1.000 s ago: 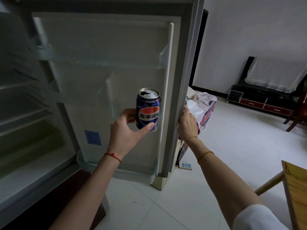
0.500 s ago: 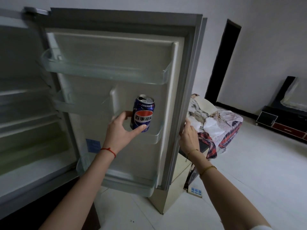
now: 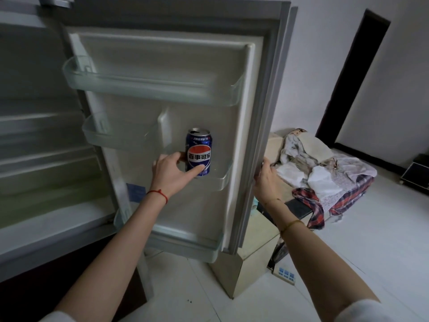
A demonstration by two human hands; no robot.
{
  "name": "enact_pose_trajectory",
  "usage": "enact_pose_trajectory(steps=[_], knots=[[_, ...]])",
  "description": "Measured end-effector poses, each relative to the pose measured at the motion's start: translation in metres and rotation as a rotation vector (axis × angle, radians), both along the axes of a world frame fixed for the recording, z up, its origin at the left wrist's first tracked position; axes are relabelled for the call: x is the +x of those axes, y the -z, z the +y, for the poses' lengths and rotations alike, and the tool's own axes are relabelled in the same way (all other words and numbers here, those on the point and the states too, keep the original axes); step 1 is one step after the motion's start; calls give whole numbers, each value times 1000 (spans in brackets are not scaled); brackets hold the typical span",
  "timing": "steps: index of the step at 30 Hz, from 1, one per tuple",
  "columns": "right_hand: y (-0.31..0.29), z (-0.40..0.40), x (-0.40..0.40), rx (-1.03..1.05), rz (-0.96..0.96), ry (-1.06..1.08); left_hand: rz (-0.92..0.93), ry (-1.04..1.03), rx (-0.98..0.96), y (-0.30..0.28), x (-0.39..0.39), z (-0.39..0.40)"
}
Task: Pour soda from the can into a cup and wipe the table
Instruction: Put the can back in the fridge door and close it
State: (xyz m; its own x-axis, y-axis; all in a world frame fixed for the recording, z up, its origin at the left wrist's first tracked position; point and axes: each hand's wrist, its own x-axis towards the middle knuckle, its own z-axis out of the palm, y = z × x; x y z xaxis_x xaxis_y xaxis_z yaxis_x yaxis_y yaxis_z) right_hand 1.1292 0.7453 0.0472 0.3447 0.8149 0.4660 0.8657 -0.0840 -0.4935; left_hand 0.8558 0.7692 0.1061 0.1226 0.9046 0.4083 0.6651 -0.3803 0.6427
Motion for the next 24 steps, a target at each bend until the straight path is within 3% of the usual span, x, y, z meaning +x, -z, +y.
enact_pose_trajectory(steps=[18,24], knots=[[3,14,15,35,33,-68,199,-84,-120,10,19,28],[2,7,11,26,103,-65,140,-72,-93,11,12,10]])
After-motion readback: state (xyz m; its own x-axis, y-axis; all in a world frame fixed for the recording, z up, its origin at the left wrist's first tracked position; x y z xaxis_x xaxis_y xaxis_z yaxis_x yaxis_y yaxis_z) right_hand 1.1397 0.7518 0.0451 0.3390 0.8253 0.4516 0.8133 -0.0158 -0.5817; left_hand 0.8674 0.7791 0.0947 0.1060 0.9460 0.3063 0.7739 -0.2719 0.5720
